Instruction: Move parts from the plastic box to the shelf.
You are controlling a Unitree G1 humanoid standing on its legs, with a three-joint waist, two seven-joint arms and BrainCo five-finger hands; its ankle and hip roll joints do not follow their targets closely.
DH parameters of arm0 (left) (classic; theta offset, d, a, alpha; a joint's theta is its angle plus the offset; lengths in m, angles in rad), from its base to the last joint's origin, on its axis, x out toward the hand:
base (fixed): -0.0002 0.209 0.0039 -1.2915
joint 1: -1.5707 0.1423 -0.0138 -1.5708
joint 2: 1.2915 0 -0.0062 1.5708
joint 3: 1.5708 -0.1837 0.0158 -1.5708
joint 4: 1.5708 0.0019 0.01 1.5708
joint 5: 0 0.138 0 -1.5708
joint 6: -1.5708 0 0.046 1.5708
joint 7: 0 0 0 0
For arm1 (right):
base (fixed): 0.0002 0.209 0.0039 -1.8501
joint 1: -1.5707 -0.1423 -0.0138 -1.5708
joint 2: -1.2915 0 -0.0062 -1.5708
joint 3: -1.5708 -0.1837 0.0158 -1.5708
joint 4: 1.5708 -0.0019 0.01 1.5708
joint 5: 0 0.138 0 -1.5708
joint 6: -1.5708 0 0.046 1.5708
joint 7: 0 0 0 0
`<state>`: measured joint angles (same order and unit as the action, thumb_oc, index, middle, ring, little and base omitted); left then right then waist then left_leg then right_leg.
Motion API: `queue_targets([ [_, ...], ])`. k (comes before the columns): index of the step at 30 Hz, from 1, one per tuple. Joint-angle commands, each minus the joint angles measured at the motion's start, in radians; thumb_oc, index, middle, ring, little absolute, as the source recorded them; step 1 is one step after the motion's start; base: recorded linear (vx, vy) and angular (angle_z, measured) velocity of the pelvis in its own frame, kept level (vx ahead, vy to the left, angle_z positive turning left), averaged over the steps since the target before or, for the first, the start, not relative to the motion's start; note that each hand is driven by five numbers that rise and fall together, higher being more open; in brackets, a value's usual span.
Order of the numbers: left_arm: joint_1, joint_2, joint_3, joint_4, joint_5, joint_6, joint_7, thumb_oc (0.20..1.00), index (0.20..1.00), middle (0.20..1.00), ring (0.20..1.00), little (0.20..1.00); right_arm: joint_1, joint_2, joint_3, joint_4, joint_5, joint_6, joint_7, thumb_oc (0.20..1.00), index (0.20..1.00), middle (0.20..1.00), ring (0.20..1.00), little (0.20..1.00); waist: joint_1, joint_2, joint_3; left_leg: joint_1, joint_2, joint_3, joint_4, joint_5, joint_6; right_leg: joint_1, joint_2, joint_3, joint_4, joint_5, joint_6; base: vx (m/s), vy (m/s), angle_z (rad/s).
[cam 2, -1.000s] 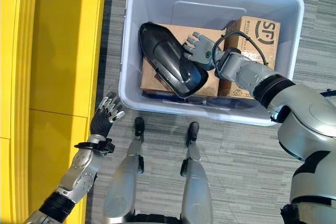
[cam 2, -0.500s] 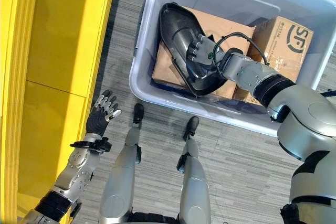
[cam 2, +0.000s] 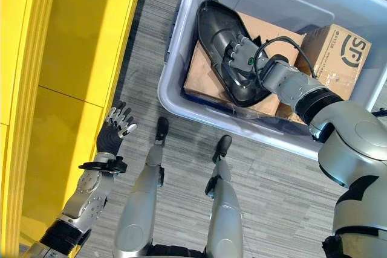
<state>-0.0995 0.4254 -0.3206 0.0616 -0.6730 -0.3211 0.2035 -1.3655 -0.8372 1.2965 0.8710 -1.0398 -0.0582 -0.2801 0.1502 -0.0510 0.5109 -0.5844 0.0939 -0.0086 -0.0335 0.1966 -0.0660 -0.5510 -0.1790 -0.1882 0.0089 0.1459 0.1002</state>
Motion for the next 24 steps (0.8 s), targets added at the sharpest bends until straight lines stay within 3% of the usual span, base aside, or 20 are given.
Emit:
queue_targets([
  [1,-0.011,-0.017,0.008,-0.062,0.058,-0.050,0.018,1.000,1.000,1.000,1.000,1.000,-0.011,-0.048,0.027,0.098,0.070,0.067,-0.030,1.000,1.000,1.000,1.000,1.000,-0.002,0.030,0.009,0.034,0.033,0.014,0.012,-0.076,-0.016,0.026,-0.053,-0.018,0.122,-0.119,0.052,0.00,0.000,0.00],
  [10,-0.026,-0.028,-0.016,-0.059,0.057,-0.053,0.026,1.000,1.000,1.000,1.000,1.000,0.101,0.024,-0.116,0.230,0.128,0.124,-0.085,1.000,1.000,1.000,1.000,1.000,-0.007,0.050,0.009,0.028,0.031,0.021,0.012,-0.075,-0.012,0.004,-0.052,-0.007,0.136,-0.119,0.050,0.00,0.004,-0.01],
  [16,-0.045,-0.046,-0.039,-0.041,0.059,-0.049,0.040,1.000,1.000,1.000,1.000,1.000,0.174,0.121,-0.308,0.264,0.356,0.118,-0.166,1.000,1.000,1.000,1.000,1.000,-0.008,0.063,0.009,0.033,0.031,0.027,0.016,-0.079,-0.009,-0.003,-0.052,0.003,0.144,-0.119,0.049,0.00,0.005,-0.03],
  [24,-0.067,-0.064,-0.059,-0.018,0.052,-0.048,0.053,1.000,1.000,1.000,1.000,1.000,0.222,0.231,-0.451,0.282,0.563,0.078,-0.242,1.000,1.000,1.000,1.000,1.000,-0.012,0.072,0.009,0.038,0.031,0.033,0.014,-0.081,-0.006,-0.002,-0.054,0.006,0.148,-0.118,0.049,0.00,0.001,-0.01],
])
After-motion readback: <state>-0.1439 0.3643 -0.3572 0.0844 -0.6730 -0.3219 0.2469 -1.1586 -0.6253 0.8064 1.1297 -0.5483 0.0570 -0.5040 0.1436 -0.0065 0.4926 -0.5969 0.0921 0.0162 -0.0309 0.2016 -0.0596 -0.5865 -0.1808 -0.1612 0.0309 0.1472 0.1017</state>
